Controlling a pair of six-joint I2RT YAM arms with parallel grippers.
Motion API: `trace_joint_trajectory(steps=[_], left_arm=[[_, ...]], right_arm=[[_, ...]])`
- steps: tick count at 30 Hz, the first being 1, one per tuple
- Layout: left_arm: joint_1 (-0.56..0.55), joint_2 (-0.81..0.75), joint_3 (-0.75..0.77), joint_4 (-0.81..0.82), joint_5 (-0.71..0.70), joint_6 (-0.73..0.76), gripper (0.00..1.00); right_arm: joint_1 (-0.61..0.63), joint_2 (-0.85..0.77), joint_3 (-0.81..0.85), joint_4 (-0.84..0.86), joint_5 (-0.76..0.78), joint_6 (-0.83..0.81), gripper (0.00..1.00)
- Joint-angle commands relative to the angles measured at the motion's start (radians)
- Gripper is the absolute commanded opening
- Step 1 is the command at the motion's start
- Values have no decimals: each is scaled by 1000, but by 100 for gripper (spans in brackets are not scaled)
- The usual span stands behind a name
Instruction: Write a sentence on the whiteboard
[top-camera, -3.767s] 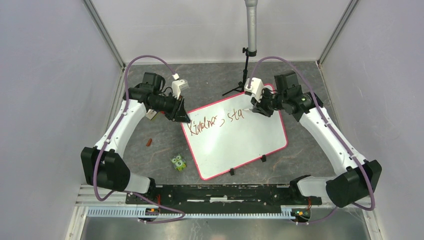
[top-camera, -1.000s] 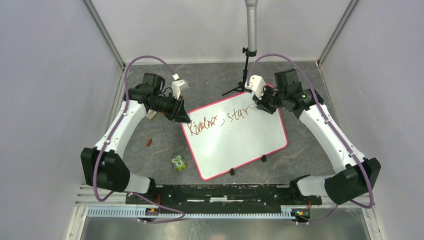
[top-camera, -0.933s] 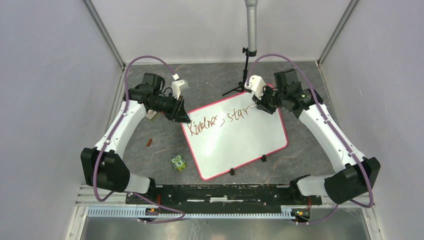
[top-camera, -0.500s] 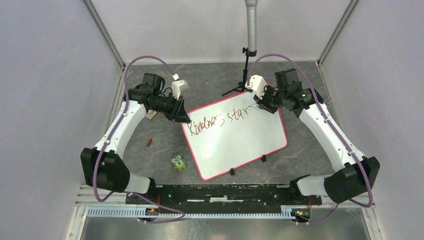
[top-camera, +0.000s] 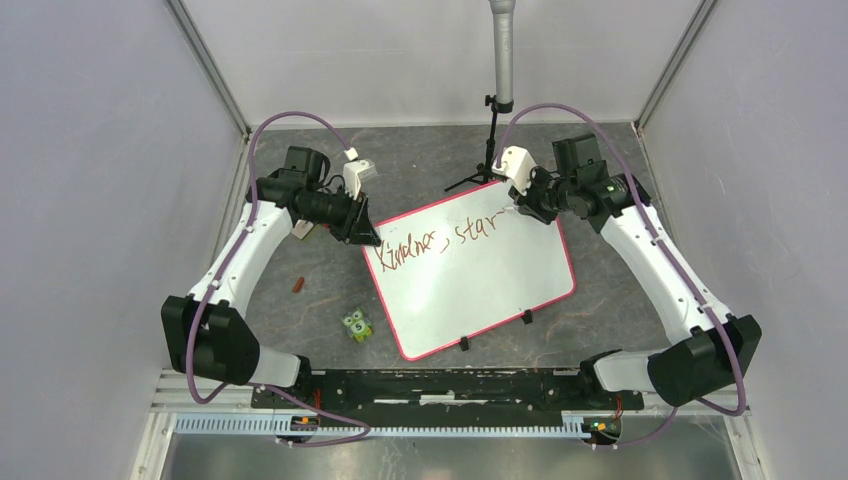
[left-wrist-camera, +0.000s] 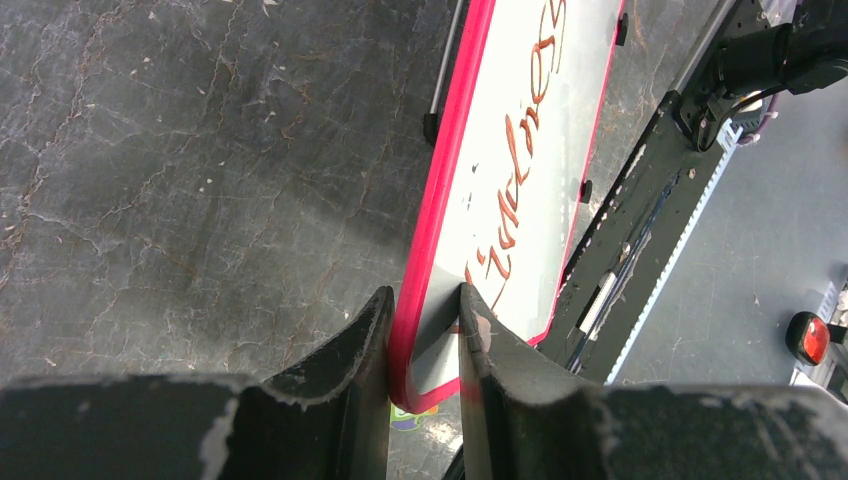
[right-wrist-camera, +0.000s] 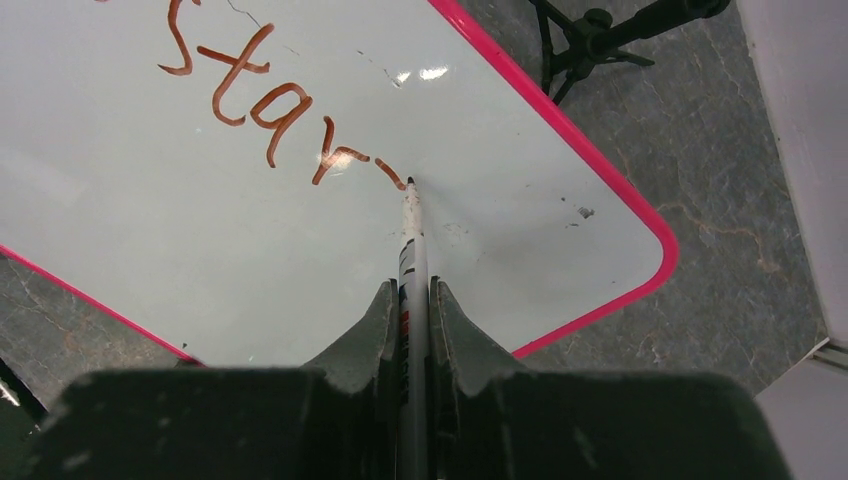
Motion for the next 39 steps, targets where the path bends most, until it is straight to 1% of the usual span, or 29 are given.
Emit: trace_joint_trajectory(steps=[1,30,39], left_arm=[[-6,-5,-17,18,-61,60,2],[-6,-20,-25,18,-65,56,2],[-7,-21,-24,18,-68,56,2]], right_arm=[[-5,-25,60,15,-40,-1,0],[-5,13,68,49,-47,23,0],[-5,23,44,52,-44,19,0]])
